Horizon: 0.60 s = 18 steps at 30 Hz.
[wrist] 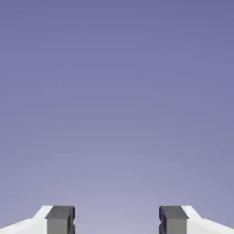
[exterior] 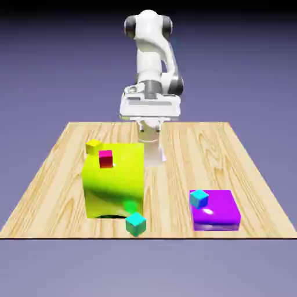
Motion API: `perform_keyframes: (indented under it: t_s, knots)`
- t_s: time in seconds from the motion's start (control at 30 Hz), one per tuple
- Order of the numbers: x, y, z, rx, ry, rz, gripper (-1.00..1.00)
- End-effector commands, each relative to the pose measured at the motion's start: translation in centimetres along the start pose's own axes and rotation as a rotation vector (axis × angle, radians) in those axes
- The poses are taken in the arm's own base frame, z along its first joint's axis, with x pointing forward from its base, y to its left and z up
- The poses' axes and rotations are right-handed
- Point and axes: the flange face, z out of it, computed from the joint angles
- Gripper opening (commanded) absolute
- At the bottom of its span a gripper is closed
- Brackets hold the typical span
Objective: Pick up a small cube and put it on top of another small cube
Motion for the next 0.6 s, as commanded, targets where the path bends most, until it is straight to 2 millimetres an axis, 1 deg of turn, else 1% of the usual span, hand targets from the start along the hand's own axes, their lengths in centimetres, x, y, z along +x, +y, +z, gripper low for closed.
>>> perform_keyframes:
  t_s: [0.0, 0.17, 0.3, 0.43, 0.57]
  knots:
    - [0.7, 0.0, 0.9, -0.03, -0.031, 0.031, 0.0]
    - [3.9, 0.6, 5.9, -0.177, -0.185, 0.182, 0.0]
    - [6.0, 1.5, 9.9, -0.29, -0.307, 0.299, 0.0]
    - [7.5, 2.8, 13.9, -0.399, -0.43, 0.412, 0.0]
    - [8.5, 4.3, 17.9, -0.503, -0.551, 0.518, 0.0]
